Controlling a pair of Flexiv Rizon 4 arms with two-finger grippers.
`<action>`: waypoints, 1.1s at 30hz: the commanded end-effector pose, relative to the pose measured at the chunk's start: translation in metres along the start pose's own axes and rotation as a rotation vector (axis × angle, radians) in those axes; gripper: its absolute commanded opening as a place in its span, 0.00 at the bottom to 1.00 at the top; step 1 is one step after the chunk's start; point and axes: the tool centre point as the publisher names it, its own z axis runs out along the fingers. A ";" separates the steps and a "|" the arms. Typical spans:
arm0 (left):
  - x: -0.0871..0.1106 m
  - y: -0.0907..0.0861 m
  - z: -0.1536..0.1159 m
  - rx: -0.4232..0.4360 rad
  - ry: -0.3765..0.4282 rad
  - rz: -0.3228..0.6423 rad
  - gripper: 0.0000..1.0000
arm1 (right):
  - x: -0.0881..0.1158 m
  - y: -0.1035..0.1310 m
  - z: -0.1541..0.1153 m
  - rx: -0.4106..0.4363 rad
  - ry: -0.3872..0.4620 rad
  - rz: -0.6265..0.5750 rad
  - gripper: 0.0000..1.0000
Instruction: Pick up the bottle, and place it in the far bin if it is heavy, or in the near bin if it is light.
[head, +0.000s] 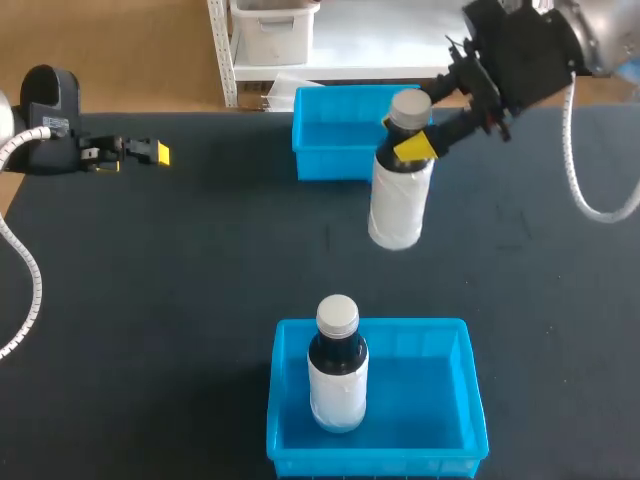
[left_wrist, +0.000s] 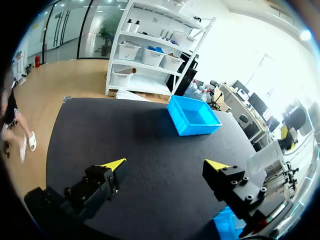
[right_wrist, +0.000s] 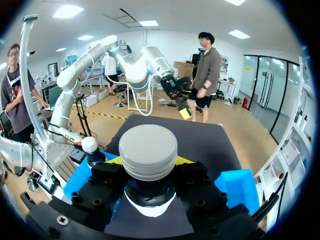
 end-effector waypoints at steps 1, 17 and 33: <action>0.000 0.000 0.000 0.000 0.000 0.000 1.00 | -0.002 0.048 -0.006 0.071 0.002 -0.002 0.00; 0.000 0.000 0.000 0.000 0.000 0.000 1.00 | 0.009 0.128 0.015 0.014 0.008 0.018 0.00; 0.000 0.000 0.000 0.000 0.000 0.000 1.00 | 0.040 0.162 0.042 -0.053 0.021 0.016 0.00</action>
